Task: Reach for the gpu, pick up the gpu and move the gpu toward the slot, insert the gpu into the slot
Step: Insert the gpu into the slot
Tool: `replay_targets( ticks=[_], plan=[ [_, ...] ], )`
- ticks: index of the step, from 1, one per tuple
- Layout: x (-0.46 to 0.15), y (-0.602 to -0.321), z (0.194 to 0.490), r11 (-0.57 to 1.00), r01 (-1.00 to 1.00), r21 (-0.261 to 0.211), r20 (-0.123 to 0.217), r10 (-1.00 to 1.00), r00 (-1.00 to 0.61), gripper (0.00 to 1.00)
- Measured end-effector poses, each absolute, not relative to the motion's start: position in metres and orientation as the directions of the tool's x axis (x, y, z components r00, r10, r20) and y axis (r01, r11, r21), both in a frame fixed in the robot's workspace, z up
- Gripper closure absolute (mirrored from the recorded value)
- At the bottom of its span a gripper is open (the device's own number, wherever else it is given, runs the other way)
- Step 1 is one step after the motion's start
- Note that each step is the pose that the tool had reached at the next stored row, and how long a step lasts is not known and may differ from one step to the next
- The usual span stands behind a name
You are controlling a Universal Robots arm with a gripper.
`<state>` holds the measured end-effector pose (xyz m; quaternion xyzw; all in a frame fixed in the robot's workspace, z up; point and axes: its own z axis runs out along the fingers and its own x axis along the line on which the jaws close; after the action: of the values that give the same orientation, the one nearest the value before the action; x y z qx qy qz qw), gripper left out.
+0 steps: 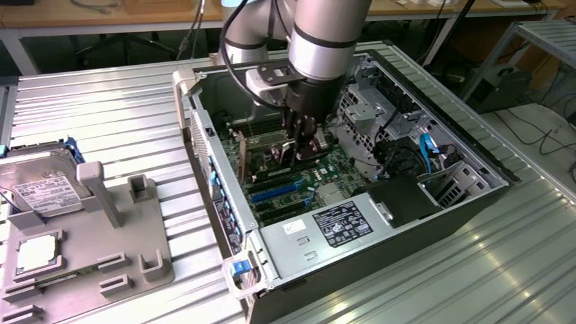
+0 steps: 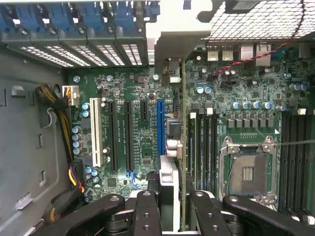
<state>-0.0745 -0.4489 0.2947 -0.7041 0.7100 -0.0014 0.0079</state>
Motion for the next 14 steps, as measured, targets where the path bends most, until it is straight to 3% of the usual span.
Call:
replay_targets(
  ticks=[14],
  plan=[
    [-0.08,-0.453,0.276,0.007,-1.0,-0.013,-0.01,-1.0,-0.007,0.72]
  ],
)
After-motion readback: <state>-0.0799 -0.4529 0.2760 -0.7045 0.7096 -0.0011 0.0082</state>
